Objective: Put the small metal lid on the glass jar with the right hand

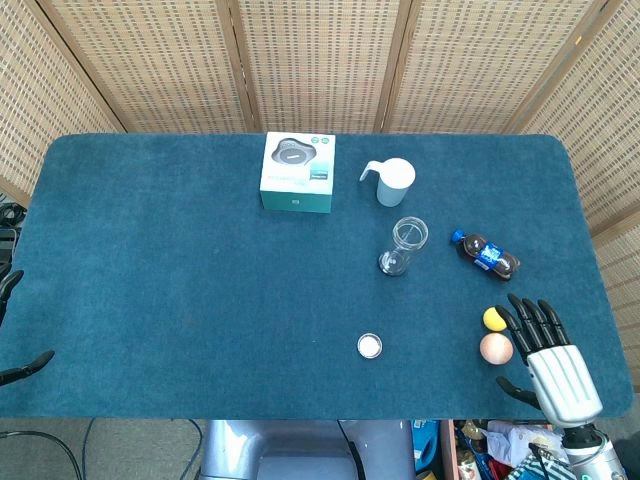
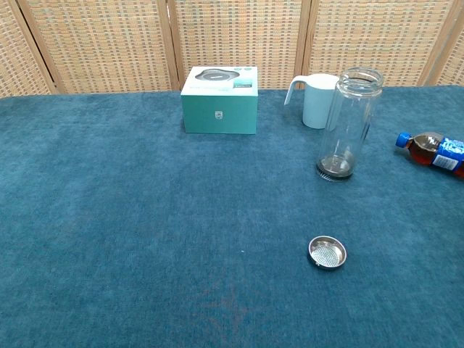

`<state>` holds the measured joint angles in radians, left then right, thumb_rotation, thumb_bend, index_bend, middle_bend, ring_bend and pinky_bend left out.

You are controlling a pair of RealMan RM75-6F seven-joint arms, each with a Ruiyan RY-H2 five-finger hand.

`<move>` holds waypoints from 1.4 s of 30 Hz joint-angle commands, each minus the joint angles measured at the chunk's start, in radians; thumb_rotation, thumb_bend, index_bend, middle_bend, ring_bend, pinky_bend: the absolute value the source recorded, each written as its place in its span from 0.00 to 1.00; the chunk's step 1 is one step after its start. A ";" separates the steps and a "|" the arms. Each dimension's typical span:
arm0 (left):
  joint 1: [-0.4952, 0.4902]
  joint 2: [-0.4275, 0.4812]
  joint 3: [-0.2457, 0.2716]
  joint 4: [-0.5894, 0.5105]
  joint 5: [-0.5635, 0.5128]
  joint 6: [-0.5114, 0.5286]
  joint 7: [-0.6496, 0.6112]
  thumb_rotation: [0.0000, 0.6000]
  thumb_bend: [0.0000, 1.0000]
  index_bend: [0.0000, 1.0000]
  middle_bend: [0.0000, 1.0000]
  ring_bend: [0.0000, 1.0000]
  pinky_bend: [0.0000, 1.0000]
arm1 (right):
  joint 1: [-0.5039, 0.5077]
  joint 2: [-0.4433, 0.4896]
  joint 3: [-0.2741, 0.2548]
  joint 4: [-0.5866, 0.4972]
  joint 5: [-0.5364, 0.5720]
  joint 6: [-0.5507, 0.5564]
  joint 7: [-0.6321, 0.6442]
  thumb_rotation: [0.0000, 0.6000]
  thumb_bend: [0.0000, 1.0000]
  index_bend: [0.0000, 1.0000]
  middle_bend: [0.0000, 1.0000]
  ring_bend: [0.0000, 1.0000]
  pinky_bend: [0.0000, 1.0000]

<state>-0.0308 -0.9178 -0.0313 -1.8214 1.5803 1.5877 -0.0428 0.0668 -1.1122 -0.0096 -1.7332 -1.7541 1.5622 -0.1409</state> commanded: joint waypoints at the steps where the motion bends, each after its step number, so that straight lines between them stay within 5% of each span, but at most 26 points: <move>1: -0.001 0.001 -0.001 -0.001 0.000 -0.001 0.001 1.00 0.08 0.00 0.00 0.00 0.00 | 0.003 -0.002 -0.001 0.002 0.004 -0.010 0.003 1.00 0.00 0.00 0.00 0.00 0.00; 7: -0.006 0.001 -0.006 -0.003 -0.009 -0.007 0.004 1.00 0.08 0.00 0.00 0.00 0.00 | 0.033 -0.018 -0.002 -0.005 0.002 -0.058 0.021 1.00 0.00 0.01 0.00 0.00 0.00; 15: -0.026 0.002 -0.023 -0.010 -0.056 -0.047 0.009 1.00 0.08 0.00 0.00 0.00 0.00 | 0.202 -0.043 0.020 -0.056 -0.003 -0.278 0.203 1.00 0.01 0.31 0.00 0.00 0.00; 19: -0.029 0.005 -0.031 -0.015 -0.072 -0.048 0.008 1.00 0.08 0.00 0.00 0.00 0.00 | 0.292 -0.131 0.066 -0.058 0.090 -0.438 0.067 1.00 0.14 0.47 0.00 0.00 0.00; 29: -0.041 0.013 -0.029 -0.009 -0.084 -0.082 -0.014 1.00 0.08 0.00 0.00 0.00 0.00 | 0.406 -0.329 0.118 0.008 0.315 -0.628 -0.216 1.00 0.29 0.52 0.00 0.00 0.00; 42: -0.052 0.016 -0.034 -0.004 -0.105 -0.104 -0.026 1.00 0.08 0.00 0.00 0.00 0.00 | 0.492 -0.446 0.163 0.065 0.572 -0.654 -0.413 1.00 0.42 0.52 0.00 0.00 0.00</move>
<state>-0.0825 -0.9018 -0.0651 -1.8252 1.4758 1.4842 -0.0683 0.5449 -1.5443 0.1488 -1.6760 -1.2026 0.9122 -0.5362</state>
